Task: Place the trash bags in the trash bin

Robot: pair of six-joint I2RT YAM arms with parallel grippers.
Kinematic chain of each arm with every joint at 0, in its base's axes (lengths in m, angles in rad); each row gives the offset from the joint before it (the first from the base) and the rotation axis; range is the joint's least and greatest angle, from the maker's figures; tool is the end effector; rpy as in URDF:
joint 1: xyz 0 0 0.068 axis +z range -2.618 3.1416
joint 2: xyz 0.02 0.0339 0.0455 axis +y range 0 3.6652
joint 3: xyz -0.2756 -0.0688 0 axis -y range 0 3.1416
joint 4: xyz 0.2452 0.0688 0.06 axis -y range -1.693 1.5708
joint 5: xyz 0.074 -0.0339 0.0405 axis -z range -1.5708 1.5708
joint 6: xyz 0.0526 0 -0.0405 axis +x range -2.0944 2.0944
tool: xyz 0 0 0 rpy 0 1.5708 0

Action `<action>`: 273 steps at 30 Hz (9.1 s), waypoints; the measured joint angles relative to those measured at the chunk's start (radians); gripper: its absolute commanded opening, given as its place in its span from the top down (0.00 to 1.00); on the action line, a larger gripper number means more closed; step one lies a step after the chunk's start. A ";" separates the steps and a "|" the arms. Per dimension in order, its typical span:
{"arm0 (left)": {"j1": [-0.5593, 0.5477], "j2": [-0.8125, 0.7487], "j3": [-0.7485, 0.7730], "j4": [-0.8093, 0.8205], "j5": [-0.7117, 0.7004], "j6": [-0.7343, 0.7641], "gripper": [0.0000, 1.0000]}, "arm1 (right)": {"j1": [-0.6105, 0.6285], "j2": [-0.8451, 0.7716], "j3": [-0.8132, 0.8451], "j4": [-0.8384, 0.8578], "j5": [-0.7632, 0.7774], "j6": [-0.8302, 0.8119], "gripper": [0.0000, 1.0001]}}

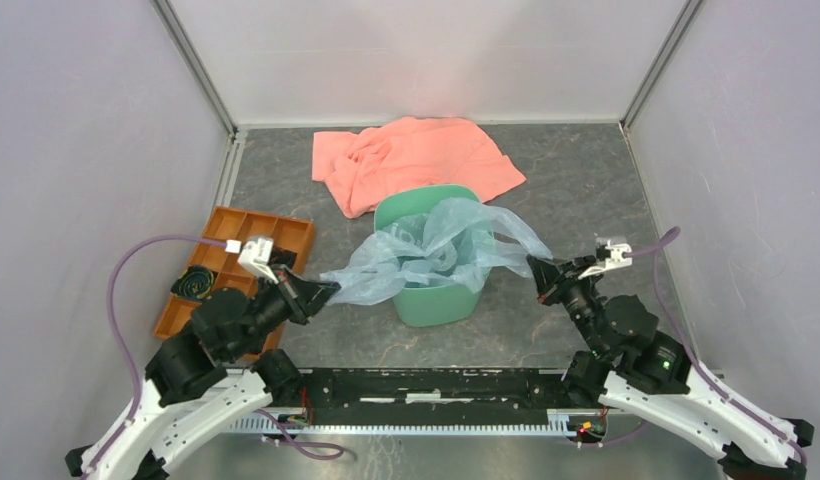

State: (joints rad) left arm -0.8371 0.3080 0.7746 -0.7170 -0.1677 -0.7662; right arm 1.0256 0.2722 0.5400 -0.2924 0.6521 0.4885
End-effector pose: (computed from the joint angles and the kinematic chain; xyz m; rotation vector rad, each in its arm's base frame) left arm 0.0543 -0.0471 0.3298 -0.0574 1.9299 -0.9622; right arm 0.0744 0.0612 0.3075 0.0816 1.6276 0.6567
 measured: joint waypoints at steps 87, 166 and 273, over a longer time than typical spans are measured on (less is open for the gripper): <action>0.000 0.017 -0.060 0.046 0.279 -0.053 0.98 | 0.008 0.130 0.208 -0.295 -0.008 -0.203 0.99; 0.028 -0.137 0.100 -0.179 -0.108 -0.156 0.00 | 0.008 0.090 0.335 -0.354 -0.301 -0.316 0.02; 0.486 0.676 -0.036 0.348 0.352 0.258 0.63 | -0.648 0.970 0.406 0.013 -0.928 -0.425 0.48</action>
State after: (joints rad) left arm -0.3508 0.9836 0.7383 -0.3687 0.1848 -0.5083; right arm 0.3779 1.2427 0.9459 -0.2798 -0.2756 0.0639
